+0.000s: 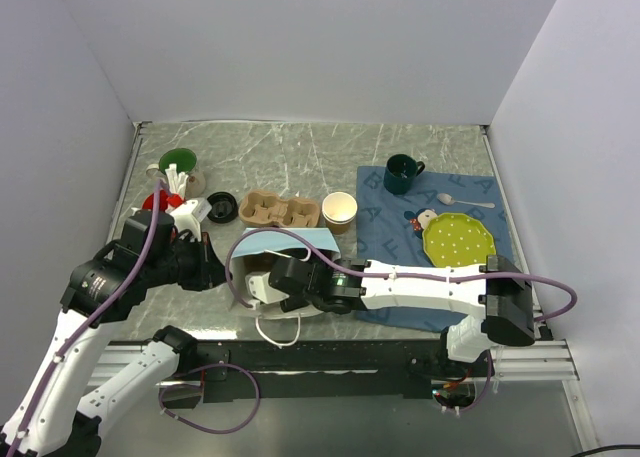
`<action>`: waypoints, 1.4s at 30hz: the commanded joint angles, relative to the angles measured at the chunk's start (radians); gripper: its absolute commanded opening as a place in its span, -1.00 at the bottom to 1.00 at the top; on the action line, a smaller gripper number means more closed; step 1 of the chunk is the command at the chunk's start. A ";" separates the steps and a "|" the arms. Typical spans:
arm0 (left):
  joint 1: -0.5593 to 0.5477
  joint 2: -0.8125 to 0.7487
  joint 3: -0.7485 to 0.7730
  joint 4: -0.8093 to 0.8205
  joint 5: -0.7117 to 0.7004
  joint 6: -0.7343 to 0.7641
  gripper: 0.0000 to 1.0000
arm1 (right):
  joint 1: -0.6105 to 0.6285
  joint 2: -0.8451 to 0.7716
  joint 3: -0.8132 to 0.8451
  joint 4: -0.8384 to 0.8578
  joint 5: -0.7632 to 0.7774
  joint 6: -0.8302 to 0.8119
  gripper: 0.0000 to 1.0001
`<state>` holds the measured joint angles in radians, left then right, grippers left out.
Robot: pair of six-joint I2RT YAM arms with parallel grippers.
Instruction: Pack the takeout coffee
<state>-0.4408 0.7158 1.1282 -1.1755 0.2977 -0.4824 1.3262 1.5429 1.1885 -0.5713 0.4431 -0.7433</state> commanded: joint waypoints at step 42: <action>0.001 -0.047 -0.036 0.033 0.158 -0.070 -0.98 | -0.068 -0.024 -0.113 0.248 -0.083 -0.076 -0.18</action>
<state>-0.4408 0.6861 1.0958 -1.1557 0.4057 -0.5182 1.2686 1.5242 1.0859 -0.3805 0.3801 -0.8238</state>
